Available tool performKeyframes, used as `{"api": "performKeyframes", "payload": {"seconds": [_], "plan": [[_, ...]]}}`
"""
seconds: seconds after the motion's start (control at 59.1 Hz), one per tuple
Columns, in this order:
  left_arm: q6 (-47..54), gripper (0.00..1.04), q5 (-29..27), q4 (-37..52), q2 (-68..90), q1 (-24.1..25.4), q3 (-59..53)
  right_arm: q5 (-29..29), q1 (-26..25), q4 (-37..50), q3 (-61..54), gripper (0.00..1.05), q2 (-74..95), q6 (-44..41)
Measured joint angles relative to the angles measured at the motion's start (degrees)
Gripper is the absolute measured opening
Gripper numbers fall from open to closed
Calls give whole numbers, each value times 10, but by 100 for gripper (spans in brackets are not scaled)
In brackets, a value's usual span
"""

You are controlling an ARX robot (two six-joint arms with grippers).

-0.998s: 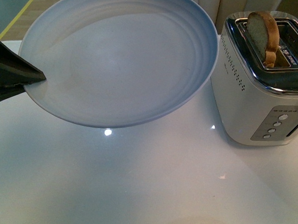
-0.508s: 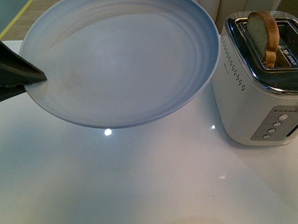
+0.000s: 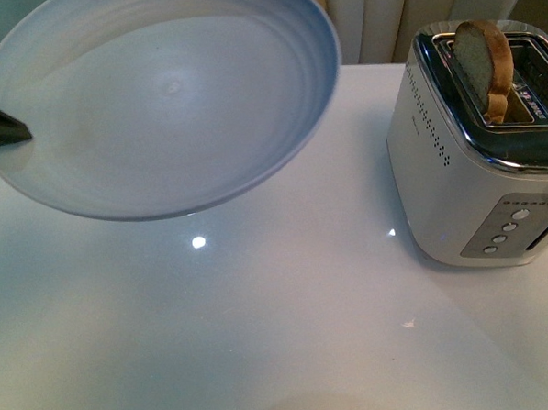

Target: Left arm holds plate, right arm toasts bread

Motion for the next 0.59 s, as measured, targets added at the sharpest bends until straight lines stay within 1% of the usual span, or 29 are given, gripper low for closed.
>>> {"api": "performKeyframes", "payload": {"seconds": [0.186, 0.322, 0.44, 0.592], "plan": [[46, 3, 38, 5, 0, 87, -23, 0, 0, 0, 0, 96, 0, 0], [106, 3, 80, 22, 19, 174, -45, 0, 0, 0, 0, 96, 0, 0], [172, 3, 99, 52, 78, 249, -47, 0, 0, 0, 0, 96, 0, 0], [209, 3, 114, 84, 134, 300, -47, 0, 0, 0, 0, 96, 0, 0]]}}
